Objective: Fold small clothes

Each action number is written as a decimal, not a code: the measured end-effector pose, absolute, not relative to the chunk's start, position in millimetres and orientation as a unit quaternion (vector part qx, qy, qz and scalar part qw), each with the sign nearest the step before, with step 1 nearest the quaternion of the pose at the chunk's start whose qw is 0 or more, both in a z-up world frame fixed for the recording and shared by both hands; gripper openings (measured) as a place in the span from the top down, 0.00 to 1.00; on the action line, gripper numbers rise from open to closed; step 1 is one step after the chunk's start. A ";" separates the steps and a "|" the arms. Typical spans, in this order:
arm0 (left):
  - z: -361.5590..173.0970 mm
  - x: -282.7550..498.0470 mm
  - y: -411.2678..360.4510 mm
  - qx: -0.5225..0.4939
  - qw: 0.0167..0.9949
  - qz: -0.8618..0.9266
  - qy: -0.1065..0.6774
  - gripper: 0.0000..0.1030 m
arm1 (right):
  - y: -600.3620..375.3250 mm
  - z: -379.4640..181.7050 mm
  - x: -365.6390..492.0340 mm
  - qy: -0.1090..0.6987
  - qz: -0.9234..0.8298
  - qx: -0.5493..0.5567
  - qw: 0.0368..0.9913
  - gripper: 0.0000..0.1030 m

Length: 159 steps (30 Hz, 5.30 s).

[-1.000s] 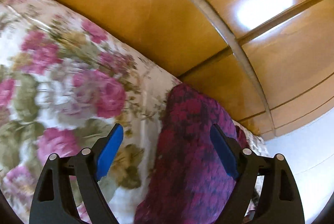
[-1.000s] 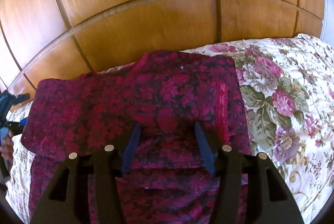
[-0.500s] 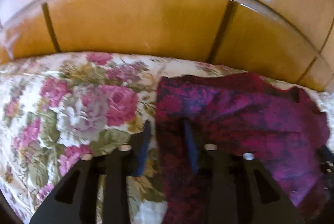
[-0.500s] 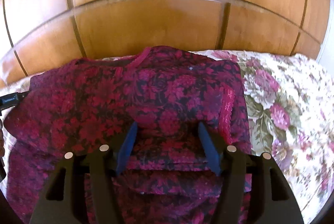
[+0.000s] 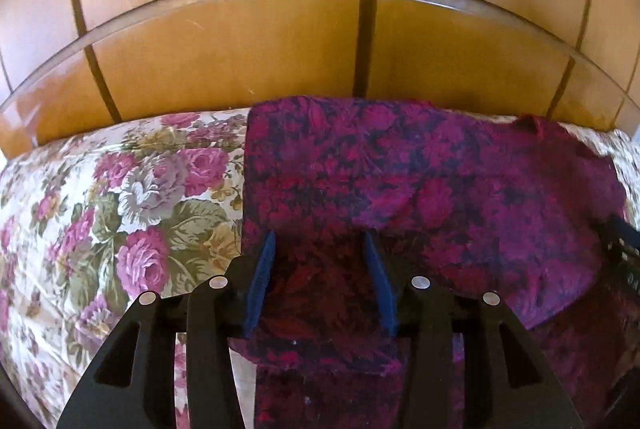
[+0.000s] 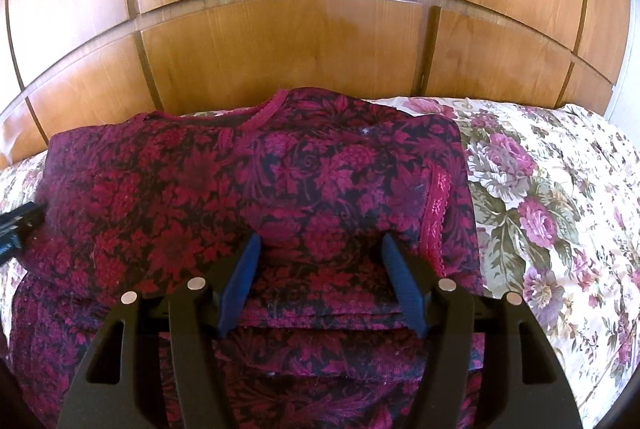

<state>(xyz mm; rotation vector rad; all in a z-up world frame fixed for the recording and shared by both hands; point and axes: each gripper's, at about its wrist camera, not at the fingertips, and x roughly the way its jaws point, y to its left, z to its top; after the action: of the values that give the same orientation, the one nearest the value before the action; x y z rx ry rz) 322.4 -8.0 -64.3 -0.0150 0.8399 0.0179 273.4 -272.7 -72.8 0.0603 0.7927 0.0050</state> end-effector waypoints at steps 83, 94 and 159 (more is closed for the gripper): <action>-35.6 183.0 43.6 -0.299 0.818 -0.215 0.442 0.86 | -362.0 -50.4 138.2 0.470 0.128 0.297 0.822 0.79; -48.0 214.8 96.4 -0.454 0.759 -0.186 0.428 0.35 | -382.5 -46.0 157.8 0.429 0.150 0.387 0.802 0.09; -17.6 48.7 44.1 -0.060 0.907 -0.129 0.395 0.28 | -301.0 -24.9 52.8 0.409 0.080 0.008 0.909 0.78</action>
<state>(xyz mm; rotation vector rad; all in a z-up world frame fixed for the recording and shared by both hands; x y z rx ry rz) 48.7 44.1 -17.6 -0.1238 0.8162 -0.2654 52.8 -301.0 -24.9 0.0165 0.8431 0.1653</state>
